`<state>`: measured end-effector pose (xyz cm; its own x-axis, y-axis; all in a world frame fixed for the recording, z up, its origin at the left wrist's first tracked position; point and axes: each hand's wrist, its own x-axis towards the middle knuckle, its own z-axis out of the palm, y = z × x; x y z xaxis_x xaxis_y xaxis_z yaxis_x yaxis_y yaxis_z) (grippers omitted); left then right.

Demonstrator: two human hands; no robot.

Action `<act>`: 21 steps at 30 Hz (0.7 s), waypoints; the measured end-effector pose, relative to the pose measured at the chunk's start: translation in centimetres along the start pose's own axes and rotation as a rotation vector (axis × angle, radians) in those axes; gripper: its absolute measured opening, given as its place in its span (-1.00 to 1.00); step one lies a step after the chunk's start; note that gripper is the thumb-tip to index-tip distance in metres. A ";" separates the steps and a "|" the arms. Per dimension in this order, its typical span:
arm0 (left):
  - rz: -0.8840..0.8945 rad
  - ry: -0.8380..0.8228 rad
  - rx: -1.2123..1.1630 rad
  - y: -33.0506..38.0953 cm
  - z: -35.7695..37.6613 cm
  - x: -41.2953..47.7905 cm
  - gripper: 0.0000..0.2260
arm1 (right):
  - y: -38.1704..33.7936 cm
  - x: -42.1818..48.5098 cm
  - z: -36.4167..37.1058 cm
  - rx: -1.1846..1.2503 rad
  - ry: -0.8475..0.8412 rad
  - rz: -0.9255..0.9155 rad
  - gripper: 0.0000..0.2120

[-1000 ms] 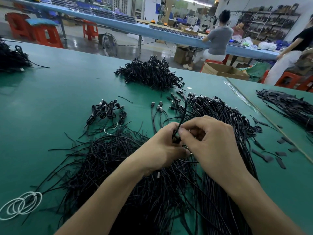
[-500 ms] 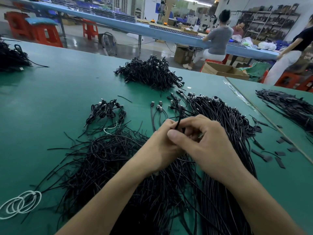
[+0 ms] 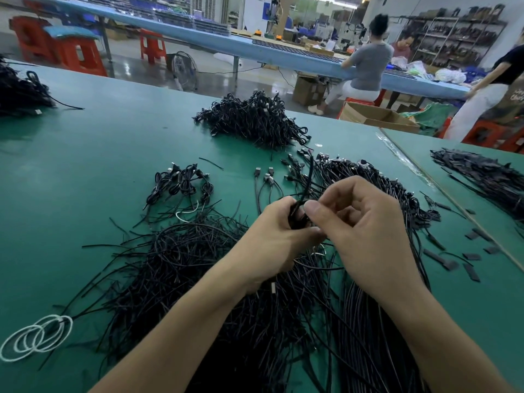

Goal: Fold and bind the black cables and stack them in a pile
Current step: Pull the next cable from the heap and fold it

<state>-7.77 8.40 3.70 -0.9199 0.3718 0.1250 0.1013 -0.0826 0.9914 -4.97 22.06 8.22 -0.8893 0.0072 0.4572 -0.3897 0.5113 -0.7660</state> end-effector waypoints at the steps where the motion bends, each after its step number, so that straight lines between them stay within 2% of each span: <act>1: -0.005 -0.017 -0.015 0.2 0.0 0.0 -0.83 | -0.2 -0.3 -0.1 -0.032 -0.023 -0.041 -0.91; 4: -0.023 -0.022 0.000 0.7 0.2 -0.1 -0.88 | -0.7 -0.9 -0.3 -0.159 -0.096 -0.145 -0.96; 8: -0.065 0.025 0.080 0.8 0.3 0.0 -0.91 | -1.2 -1.1 -0.4 -0.282 -0.109 -0.198 -0.86; 13: 0.008 0.026 0.073 0.7 0.4 0.0 -0.82 | -1.5 -0.8 0.1 -0.380 -0.076 -0.232 -0.74; 18: 0.039 0.062 0.174 0.8 0.2 0.0 -0.76 | -1.7 -0.8 0.8 -0.418 -0.054 -0.195 -0.84; 21: 0.051 0.049 0.229 1.0 0.2 -0.1 -0.69 | -1.8 -0.6 0.8 -0.414 -0.096 -0.163 -0.86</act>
<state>-7.51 8.47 4.69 -0.9282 0.3267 0.1783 0.2260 0.1142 0.9674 -3.89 20.47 8.93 -0.8501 -0.1717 0.4978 -0.4154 0.7997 -0.4336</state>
